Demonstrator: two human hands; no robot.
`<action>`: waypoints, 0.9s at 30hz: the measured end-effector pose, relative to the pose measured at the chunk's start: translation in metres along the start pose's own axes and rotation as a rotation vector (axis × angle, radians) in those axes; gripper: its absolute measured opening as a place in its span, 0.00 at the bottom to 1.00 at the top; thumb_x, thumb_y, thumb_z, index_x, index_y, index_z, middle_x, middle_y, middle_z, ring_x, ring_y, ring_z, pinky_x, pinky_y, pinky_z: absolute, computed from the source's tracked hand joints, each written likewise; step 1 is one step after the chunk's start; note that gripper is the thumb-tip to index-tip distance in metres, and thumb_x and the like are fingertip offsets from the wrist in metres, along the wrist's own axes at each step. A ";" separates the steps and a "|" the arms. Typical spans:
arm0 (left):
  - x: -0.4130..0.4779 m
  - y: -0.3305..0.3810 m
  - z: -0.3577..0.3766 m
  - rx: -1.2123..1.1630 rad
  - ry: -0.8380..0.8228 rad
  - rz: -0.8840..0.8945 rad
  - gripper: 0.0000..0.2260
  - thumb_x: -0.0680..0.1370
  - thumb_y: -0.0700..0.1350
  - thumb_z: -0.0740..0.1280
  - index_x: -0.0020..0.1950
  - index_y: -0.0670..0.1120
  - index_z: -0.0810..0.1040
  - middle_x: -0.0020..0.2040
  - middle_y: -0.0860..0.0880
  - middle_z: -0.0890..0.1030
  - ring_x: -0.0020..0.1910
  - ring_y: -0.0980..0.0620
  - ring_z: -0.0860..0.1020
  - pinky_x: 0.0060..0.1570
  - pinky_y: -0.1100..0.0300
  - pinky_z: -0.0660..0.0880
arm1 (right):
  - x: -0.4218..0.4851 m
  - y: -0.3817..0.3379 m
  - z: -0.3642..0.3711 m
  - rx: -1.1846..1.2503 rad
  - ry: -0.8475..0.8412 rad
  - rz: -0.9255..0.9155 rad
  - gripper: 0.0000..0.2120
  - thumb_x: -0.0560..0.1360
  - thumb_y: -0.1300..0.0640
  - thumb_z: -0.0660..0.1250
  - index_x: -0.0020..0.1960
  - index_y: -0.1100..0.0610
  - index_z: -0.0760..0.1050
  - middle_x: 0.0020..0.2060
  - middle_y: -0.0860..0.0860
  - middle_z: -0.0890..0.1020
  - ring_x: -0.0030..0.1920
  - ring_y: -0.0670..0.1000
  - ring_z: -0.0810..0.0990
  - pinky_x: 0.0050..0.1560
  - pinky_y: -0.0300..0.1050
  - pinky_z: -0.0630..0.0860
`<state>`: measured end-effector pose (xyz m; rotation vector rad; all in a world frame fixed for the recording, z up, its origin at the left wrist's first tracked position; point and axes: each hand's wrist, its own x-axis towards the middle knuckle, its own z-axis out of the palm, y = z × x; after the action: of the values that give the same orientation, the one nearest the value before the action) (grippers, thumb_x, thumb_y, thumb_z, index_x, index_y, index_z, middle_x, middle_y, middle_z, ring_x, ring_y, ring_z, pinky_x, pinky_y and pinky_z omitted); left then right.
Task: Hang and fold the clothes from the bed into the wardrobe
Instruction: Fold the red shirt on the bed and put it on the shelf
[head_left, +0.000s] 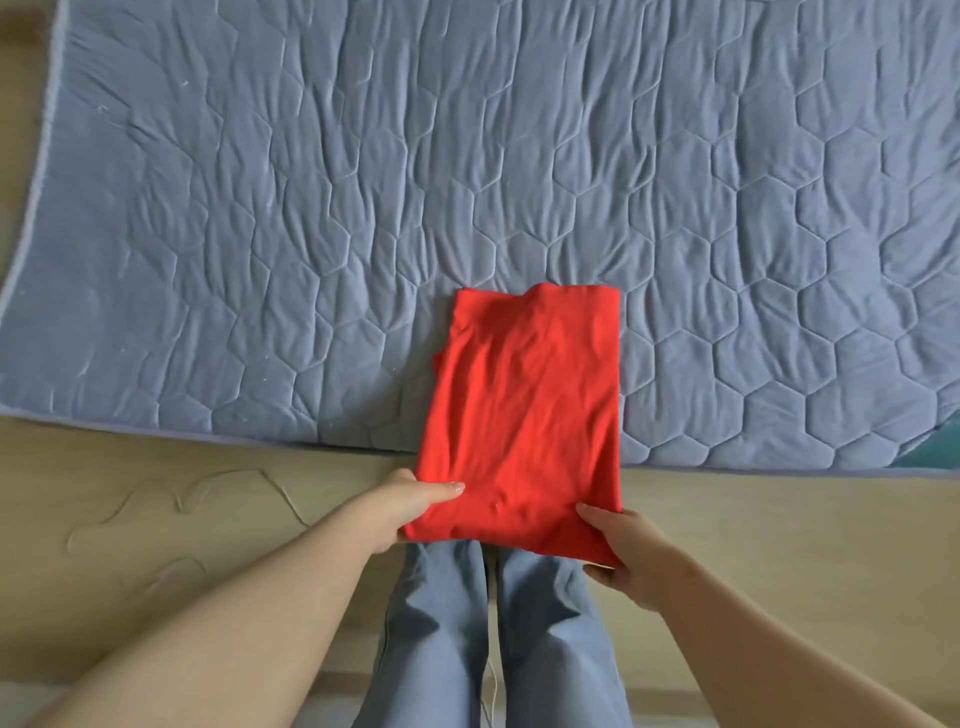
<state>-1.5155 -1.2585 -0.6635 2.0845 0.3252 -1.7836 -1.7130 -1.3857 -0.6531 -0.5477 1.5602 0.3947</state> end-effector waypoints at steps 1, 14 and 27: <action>-0.011 -0.011 -0.001 0.030 -0.012 -0.033 0.25 0.69 0.50 0.75 0.61 0.42 0.72 0.56 0.44 0.80 0.55 0.46 0.78 0.59 0.49 0.74 | -0.010 0.014 -0.001 0.013 -0.010 0.042 0.05 0.75 0.57 0.67 0.43 0.56 0.72 0.36 0.53 0.75 0.35 0.49 0.73 0.33 0.42 0.70; 0.006 0.147 -0.024 -0.394 -0.167 0.156 0.13 0.79 0.48 0.57 0.41 0.43 0.76 0.26 0.46 0.80 0.22 0.54 0.79 0.21 0.65 0.74 | 0.001 -0.130 -0.006 0.435 -0.267 -0.112 0.14 0.75 0.53 0.57 0.39 0.59 0.78 0.28 0.52 0.82 0.27 0.49 0.81 0.34 0.42 0.78; 0.073 0.118 0.041 0.312 0.561 0.273 0.34 0.72 0.62 0.65 0.74 0.56 0.56 0.74 0.47 0.57 0.70 0.41 0.59 0.68 0.47 0.56 | 0.075 -0.140 0.033 -0.798 0.557 -0.671 0.31 0.71 0.40 0.65 0.71 0.43 0.60 0.71 0.49 0.62 0.68 0.58 0.61 0.66 0.55 0.57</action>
<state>-1.4914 -1.3876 -0.7249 2.6783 -0.1043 -1.1267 -1.6078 -1.4904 -0.7193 -1.8640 1.5775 0.3442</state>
